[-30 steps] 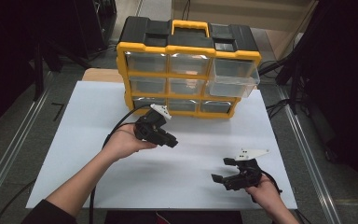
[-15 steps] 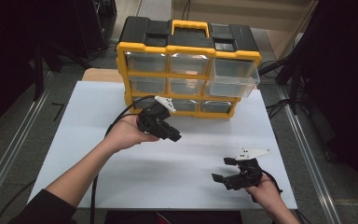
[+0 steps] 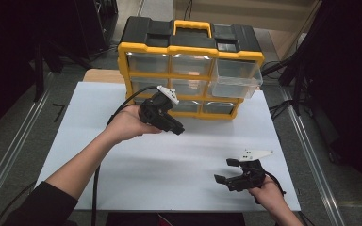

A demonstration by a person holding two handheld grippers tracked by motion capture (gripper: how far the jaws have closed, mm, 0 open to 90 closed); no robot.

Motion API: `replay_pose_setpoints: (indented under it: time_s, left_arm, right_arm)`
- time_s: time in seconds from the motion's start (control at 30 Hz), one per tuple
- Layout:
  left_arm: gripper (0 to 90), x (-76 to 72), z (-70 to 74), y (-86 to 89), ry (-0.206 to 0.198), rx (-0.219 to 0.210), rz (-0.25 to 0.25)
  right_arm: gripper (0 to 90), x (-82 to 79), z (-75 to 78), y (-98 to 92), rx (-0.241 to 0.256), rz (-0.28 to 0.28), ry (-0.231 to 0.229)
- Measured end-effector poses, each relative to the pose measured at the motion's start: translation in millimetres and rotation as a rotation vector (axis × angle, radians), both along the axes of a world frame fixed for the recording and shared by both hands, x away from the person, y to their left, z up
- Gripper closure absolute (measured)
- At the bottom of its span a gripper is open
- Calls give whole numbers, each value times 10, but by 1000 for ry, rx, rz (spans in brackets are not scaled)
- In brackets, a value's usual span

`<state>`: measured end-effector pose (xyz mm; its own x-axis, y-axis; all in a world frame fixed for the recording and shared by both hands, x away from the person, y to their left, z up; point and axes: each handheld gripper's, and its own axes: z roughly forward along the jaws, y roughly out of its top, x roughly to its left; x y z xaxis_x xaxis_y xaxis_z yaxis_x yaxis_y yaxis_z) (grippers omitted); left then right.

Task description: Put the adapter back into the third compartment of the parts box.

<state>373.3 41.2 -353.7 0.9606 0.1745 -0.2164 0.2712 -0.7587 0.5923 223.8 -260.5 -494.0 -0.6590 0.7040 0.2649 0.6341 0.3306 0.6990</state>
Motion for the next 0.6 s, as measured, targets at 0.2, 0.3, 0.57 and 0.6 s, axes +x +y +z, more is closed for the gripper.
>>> replay_pose_setpoints:
  time_s: [0.2,0.3,0.57,0.6]
  left_arm:
    - [777,26,114,-23,-8,0,-17]
    - [777,50,168,-45,-7,-4,-24]
    - [777,134,307,-107,5,-25,-39]
    - [777,143,336,-114,1,-26,-39]
  right_arm:
    - [126,2,-2,10,-4,6,-1]
    - [126,5,2,5,2,3,0]
    - [127,7,6,-5,11,-3,-1]
    - [126,8,6,-7,11,-4,0]
